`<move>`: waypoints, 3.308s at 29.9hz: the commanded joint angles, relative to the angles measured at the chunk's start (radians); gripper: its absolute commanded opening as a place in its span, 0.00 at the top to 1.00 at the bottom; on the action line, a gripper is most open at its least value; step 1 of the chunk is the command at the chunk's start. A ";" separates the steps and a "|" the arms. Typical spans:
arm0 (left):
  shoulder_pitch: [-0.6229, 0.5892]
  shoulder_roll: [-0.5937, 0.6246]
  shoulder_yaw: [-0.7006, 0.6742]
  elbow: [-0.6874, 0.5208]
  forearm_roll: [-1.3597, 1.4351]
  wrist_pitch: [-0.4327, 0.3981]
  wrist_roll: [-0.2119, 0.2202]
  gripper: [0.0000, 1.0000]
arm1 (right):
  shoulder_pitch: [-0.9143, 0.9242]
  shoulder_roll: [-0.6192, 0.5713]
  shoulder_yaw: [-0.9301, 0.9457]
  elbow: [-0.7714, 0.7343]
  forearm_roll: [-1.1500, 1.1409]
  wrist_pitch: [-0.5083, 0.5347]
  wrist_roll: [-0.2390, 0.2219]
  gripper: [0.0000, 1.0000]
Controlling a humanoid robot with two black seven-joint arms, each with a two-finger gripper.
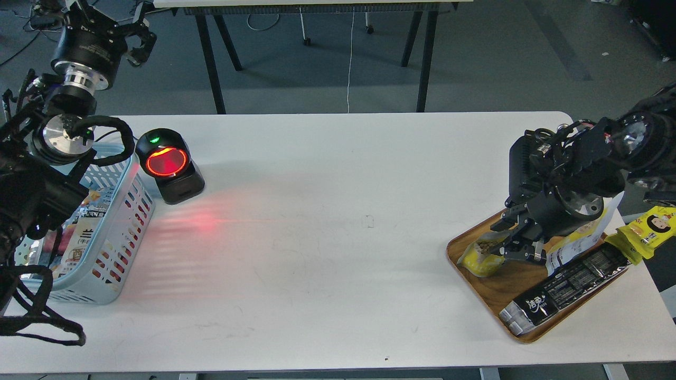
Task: Scan snack and place in basket
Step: 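Reach the right gripper down to the yellow chip bag on the tray, then grasp the yellow chip bag with the right gripper and lift it, then carry the bag toward the scanner and set it on the table, then open the right gripper and withdraw the right arm upward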
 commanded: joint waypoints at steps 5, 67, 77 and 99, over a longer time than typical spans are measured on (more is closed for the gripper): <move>-0.001 0.000 0.000 0.000 0.000 0.000 0.000 0.01 | -0.045 0.002 0.000 -0.059 -0.028 0.003 0.000 0.80; -0.001 0.001 0.011 0.007 0.001 0.000 0.002 0.01 | -0.186 0.537 0.375 -0.410 0.261 -0.016 0.000 0.92; -0.001 0.003 0.011 0.007 0.001 0.000 0.001 0.01 | -0.169 0.537 0.396 -0.395 0.274 -0.016 0.000 0.75; -0.046 0.067 0.106 0.015 0.034 0.000 0.015 0.01 | -0.219 -0.141 0.779 -0.275 0.648 0.019 0.000 0.06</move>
